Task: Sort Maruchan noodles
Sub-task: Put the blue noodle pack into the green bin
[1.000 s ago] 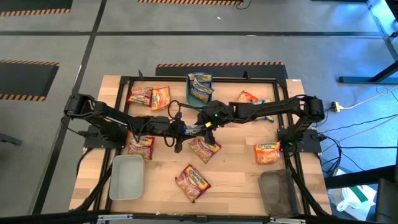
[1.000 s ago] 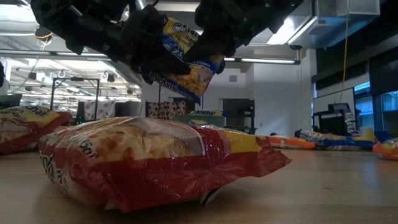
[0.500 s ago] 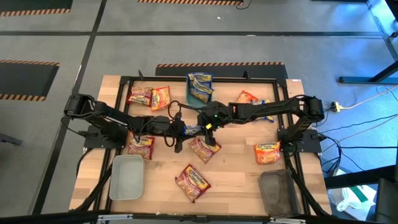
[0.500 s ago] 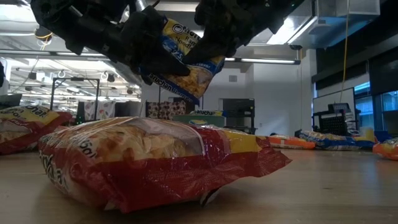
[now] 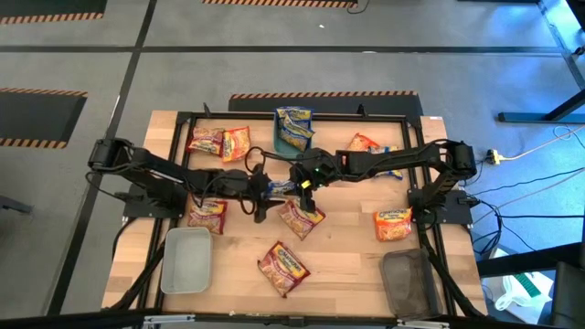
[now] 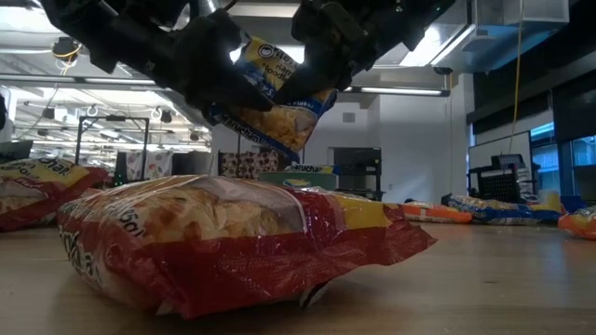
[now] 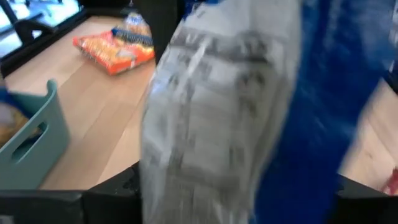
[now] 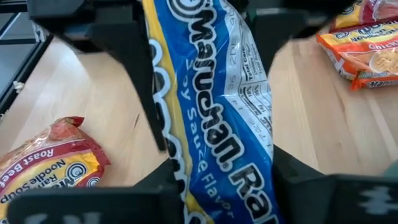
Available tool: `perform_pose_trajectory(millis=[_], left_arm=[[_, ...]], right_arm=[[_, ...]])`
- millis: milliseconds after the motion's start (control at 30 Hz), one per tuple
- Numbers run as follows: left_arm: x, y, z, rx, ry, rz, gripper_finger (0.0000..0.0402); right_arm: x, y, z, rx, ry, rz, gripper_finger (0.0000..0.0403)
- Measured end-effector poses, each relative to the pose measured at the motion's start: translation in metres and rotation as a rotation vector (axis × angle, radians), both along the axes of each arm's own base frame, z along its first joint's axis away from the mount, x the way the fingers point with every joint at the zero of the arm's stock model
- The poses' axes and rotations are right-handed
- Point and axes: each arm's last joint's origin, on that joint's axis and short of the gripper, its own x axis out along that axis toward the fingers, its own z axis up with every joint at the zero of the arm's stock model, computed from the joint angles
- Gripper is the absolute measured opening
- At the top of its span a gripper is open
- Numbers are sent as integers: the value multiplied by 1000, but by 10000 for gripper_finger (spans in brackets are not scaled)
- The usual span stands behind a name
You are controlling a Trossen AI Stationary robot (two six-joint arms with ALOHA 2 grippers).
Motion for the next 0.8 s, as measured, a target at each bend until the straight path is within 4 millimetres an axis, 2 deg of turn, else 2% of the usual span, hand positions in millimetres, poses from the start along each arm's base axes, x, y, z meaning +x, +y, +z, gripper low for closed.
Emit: perform_pose_trajectory(millis=[200, 333, 467, 567, 800], left_arm=[[-21, 1, 13, -8, 81, 16, 233], [-37, 3, 19, -14, 141, 56, 232], [-44, 4, 19, -31, 182, 98, 232], [-45, 3, 19, -31, 187, 110, 232], [-45, -4, 17, -11, 191, 116, 232]], right_arm=[[-4, -1, 4, -21, 7, -2, 91], [-13, -7, 18, -89, -7, -56, 92], [-28, -24, 34, -136, 9, -153, 102], [-38, -39, 45, -198, -4, -196, 95], [-50, -81, 52, -320, -18, -260, 99]])
